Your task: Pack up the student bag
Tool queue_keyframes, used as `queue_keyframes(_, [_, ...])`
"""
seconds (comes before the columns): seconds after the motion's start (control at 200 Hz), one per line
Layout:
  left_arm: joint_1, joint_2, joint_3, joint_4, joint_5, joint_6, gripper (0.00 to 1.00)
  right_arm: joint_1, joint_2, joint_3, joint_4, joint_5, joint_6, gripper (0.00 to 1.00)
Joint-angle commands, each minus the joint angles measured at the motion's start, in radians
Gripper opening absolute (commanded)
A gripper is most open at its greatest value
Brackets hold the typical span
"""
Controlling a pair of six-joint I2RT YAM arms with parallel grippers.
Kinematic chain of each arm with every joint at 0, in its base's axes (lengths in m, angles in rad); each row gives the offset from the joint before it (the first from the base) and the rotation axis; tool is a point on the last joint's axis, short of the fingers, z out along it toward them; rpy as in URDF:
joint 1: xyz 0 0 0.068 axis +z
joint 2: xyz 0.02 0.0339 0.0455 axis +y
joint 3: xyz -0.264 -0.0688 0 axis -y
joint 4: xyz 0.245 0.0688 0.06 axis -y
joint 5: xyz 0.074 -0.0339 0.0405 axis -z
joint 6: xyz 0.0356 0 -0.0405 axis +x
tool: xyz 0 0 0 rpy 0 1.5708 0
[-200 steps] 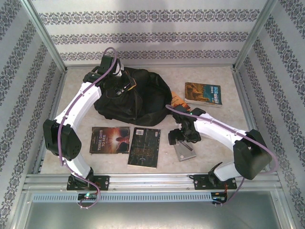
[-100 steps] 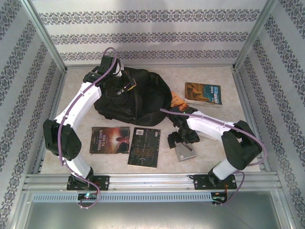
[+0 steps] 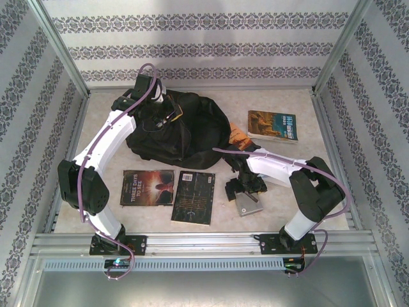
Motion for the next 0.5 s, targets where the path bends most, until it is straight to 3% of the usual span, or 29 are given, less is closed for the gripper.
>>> queue_keyframes(0.0, [-0.01,-0.007,-0.006,0.023,0.02,0.017,0.0,0.01,-0.006,-0.001,-0.009,0.005,-0.008,0.92])
queue_keyframes(0.275, [-0.009,-0.014,0.011,0.016,0.016,0.014,0.0,0.009,-0.116,0.053,-0.096,0.009,0.021,0.85])
queue_keyframes(0.495, [-0.011,-0.027,0.043,0.004,0.017,0.006,0.0,-0.016,-0.234,0.196,-0.2,-0.01,0.027,0.84])
